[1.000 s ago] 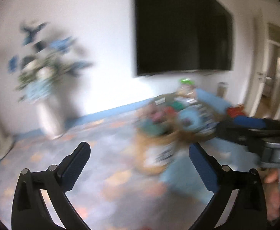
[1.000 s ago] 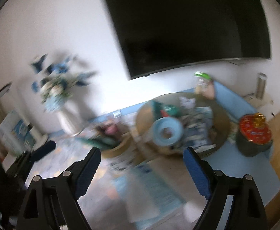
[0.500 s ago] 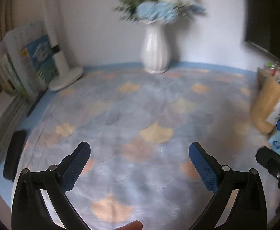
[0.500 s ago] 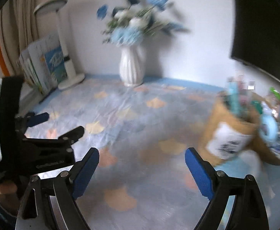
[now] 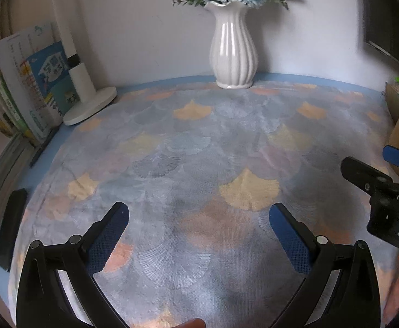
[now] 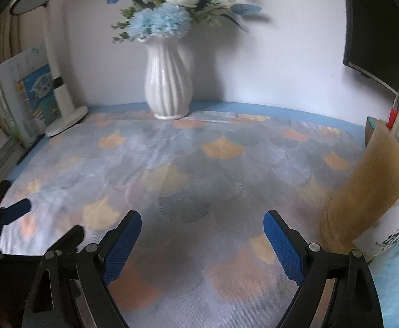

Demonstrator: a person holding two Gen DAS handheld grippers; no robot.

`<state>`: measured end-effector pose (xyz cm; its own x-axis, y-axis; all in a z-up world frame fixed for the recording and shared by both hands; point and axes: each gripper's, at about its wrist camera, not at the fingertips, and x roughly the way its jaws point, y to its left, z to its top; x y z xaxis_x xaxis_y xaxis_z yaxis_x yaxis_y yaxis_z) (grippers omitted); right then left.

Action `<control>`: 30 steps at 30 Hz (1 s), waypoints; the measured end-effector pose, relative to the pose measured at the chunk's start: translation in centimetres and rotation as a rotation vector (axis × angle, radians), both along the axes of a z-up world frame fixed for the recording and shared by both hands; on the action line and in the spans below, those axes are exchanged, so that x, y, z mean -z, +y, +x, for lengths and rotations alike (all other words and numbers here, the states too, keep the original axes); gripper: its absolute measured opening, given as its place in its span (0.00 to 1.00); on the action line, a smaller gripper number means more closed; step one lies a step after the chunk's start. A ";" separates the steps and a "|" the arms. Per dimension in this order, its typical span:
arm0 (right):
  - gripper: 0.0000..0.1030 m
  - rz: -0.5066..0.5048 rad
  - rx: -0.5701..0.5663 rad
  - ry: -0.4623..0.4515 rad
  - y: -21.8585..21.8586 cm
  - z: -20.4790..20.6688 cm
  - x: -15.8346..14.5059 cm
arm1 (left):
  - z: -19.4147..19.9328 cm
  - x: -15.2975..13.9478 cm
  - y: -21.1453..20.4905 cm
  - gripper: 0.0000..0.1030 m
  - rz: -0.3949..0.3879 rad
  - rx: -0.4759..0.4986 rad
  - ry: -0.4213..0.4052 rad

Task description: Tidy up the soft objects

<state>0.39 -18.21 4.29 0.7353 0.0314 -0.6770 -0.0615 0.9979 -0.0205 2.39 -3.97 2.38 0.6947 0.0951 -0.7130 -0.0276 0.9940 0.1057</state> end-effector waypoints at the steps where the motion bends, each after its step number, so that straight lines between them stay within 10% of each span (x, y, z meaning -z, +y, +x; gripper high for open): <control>1: 0.87 0.002 0.006 0.004 -0.1 0.1 0.2 | 0.1 0.1 0.0 1.00 0.001 -0.001 0.005; 30: 1.00 0.039 0.050 0.036 -1.0 0.4 1.0 | 0.2 0.2 1.2 1.00 -0.063 -0.043 0.020</control>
